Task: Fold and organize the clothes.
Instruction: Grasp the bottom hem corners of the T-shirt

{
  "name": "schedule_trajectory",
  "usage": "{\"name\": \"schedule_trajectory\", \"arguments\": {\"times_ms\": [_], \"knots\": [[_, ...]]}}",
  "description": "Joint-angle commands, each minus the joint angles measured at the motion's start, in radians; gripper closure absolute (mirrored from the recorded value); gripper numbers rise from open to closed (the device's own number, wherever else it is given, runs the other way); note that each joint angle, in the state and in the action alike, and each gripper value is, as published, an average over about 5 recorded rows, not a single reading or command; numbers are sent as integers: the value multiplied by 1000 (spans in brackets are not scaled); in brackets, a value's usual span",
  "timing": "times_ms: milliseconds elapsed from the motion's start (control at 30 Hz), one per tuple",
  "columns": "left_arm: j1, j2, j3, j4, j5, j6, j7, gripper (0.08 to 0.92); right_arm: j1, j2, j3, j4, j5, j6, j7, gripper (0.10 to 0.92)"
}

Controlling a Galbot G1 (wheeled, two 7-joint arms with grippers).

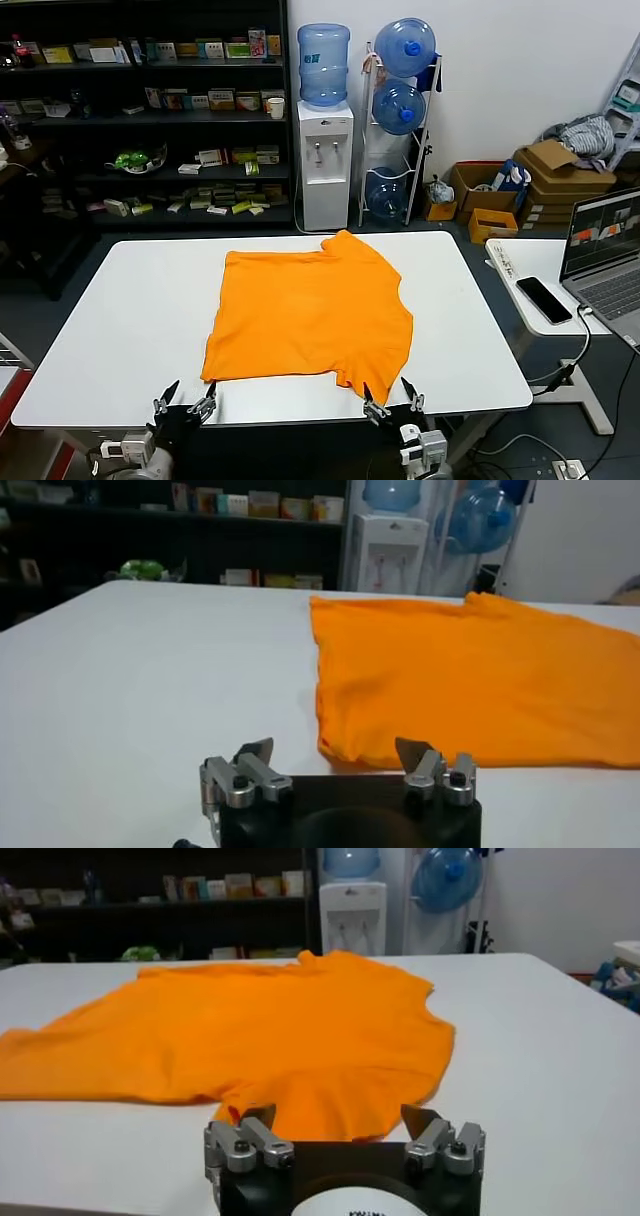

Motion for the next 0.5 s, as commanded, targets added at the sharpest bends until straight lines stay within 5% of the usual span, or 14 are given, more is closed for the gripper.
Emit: {"name": "schedule_trajectory", "arguments": {"times_ms": [33,500], "knots": [[-92,1,19,94,-13,11,11,200,79,19,-23,-127,-13,2,12,328],[-133,-41,64,167,16,-20,16,593,29,14,-33,-85,-57,50,19,761]]}}
